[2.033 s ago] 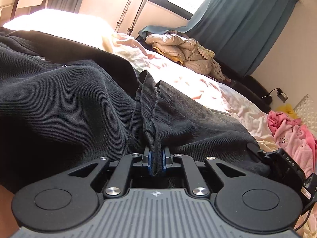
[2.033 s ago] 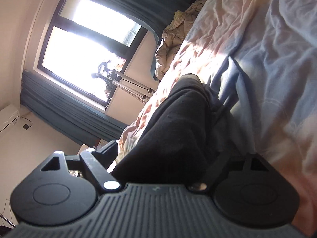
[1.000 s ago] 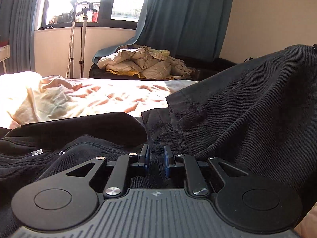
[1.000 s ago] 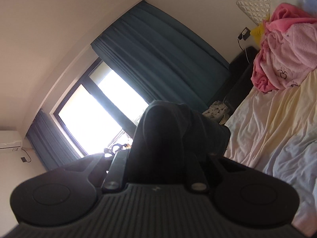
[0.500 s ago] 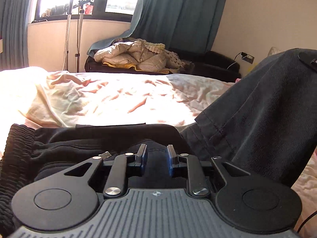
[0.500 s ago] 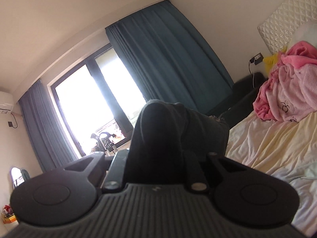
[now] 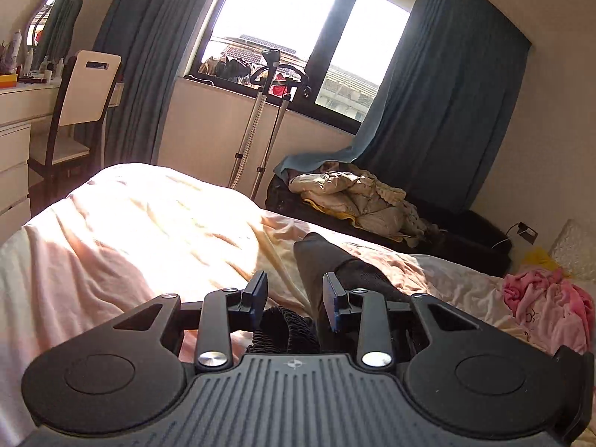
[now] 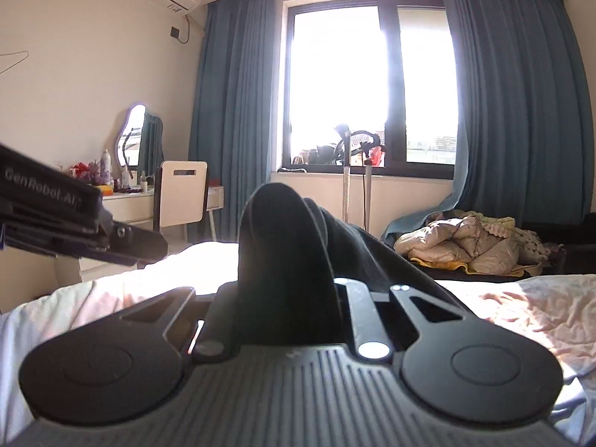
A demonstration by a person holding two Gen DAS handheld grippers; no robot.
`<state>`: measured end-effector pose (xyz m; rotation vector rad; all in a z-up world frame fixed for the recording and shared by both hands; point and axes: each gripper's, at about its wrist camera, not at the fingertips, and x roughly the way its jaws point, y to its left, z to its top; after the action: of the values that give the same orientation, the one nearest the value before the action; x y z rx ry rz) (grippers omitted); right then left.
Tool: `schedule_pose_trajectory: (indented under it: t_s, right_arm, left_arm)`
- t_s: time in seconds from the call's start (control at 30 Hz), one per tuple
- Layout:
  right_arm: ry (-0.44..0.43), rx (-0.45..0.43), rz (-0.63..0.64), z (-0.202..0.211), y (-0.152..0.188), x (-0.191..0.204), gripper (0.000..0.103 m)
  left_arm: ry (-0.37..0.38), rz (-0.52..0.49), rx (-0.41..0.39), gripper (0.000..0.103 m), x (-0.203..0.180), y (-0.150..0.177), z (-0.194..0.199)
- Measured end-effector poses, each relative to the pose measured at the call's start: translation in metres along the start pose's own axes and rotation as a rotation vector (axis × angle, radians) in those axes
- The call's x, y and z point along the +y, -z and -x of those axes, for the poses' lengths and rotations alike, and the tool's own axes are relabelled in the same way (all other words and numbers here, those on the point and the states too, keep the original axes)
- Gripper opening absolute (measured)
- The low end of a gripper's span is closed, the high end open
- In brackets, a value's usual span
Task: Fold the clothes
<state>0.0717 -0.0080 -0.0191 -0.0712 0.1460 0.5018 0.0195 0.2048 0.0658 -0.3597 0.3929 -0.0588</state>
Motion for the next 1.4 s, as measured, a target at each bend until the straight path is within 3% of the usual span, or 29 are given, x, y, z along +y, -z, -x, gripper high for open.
schedule_pose_trajectory:
  t_s: [0.1, 0.2, 0.27, 0.4, 0.5, 0.6, 0.73, 0.83, 0.9, 0.97, 1.07, 1.13, 1.27, 1.37, 1.4]
  right_arm:
    - [-0.047, 0.117, 0.073, -0.029, 0.048, 0.044, 0.021]
    - [-0.038, 0.098, 0.080, -0.030, 0.062, 0.050, 0.024]
    - [-0.040, 0.093, 0.036, -0.026, 0.051, 0.041, 0.028]
    - [-0.125, 0.127, -0.009, -0.006, 0.030, 0.023, 0.042]
    - [-0.208, 0.142, -0.104, 0.028, 0.023, 0.001, 0.049]
    - [-0.204, 0.129, -0.138, 0.073, 0.018, -0.024, 0.051]
    - [-0.124, 0.104, -0.195, 0.115, 0.016, -0.071, 0.051]
    - [0.049, 0.094, -0.159, 0.128, 0.032, -0.098, 0.051]
    - [0.111, 0.141, -0.107, 0.118, 0.052, -0.107, 0.051]
    - [0.080, 0.286, -0.100, 0.096, 0.072, -0.107, 0.054]
    - [0.096, 0.357, 0.035, 0.085, 0.096, -0.084, 0.059]
    - [0.119, 0.349, 0.073, 0.086, 0.099, -0.077, 0.059]
    - [0.202, 0.304, 0.025, 0.093, 0.096, -0.089, 0.060]
    - [0.189, 0.318, -0.011, 0.086, 0.097, -0.097, 0.060]
    - [0.160, 0.337, -0.012, 0.079, 0.098, -0.099, 0.053]
  left_arm:
    - [0.005, 0.061, 0.006, 0.042, 0.014, 0.003, 0.006]
    - [0.027, 0.100, 0.003, 0.049, 0.015, 0.004, 0.006]
    - [0.040, 0.125, 0.000, 0.051, 0.010, 0.007, 0.004]
    - [0.079, 0.150, -0.002, 0.051, -0.011, 0.014, -0.001]
    - [0.108, 0.162, -0.012, 0.051, -0.032, 0.025, -0.007]
    - [0.151, 0.172, 0.011, 0.051, -0.052, 0.041, -0.017]
    - [0.233, 0.131, 0.059, 0.051, -0.075, 0.070, -0.031]
    - [0.222, 0.115, 0.117, 0.051, -0.078, 0.085, -0.042]
    - [0.208, 0.129, 0.132, 0.051, -0.075, 0.093, -0.045]
    - [0.188, 0.149, 0.131, 0.051, -0.071, 0.100, -0.046]
    - [0.173, 0.120, 0.113, 0.051, -0.074, 0.103, -0.042]
    - [0.197, 0.116, 0.105, 0.052, -0.076, 0.103, -0.040]
    - [0.229, 0.108, 0.128, 0.056, -0.080, 0.108, -0.043]
    - [0.279, 0.094, 0.154, 0.056, -0.086, 0.112, -0.046]
    - [0.308, 0.078, 0.159, 0.056, -0.089, 0.114, -0.046]
